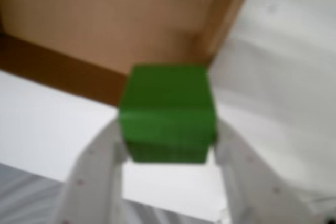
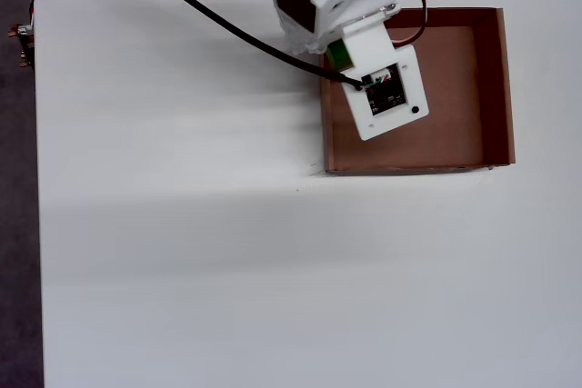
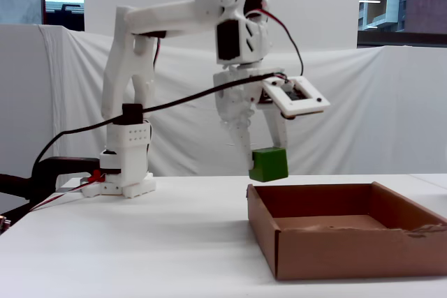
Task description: Grasp a green cube and put it in a box.
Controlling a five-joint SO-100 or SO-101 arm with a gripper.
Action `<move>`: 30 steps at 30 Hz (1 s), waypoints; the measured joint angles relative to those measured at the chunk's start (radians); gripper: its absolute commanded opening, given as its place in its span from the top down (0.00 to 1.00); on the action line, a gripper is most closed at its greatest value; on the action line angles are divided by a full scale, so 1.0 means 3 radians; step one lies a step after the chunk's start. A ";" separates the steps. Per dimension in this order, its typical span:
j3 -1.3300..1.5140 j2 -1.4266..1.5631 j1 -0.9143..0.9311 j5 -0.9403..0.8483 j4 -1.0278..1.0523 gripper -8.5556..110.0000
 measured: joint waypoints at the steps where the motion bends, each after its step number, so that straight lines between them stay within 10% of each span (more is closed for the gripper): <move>1: -0.0061 -0.0051 -0.0015 0.0000 0.0010 0.79; 30: -0.0619 -0.0972 -0.0297 0.0000 0.0031 0.79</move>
